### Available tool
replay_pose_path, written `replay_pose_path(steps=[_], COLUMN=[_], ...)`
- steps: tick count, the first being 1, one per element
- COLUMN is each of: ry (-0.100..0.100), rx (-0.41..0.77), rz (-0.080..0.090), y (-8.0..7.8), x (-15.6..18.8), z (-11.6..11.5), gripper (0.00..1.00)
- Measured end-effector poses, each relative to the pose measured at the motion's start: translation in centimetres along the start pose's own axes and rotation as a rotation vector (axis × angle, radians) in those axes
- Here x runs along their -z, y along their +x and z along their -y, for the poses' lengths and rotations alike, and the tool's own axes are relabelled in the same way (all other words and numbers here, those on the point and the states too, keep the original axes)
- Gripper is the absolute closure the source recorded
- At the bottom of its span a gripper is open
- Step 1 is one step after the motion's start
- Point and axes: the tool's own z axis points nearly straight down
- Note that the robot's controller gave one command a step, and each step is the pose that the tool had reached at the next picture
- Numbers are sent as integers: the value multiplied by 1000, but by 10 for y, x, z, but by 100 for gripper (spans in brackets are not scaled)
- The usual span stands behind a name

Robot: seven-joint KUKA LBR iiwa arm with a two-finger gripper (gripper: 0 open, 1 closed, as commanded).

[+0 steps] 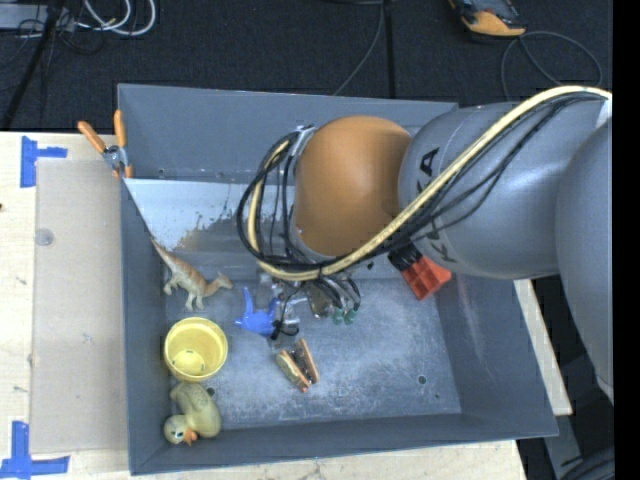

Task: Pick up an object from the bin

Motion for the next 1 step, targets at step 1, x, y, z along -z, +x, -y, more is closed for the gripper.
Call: replay_pose_path(steps=[1], ry=[1], rx=[13], rz=[-10], y=[3], x=[34], z=[-1], gripper=[100])
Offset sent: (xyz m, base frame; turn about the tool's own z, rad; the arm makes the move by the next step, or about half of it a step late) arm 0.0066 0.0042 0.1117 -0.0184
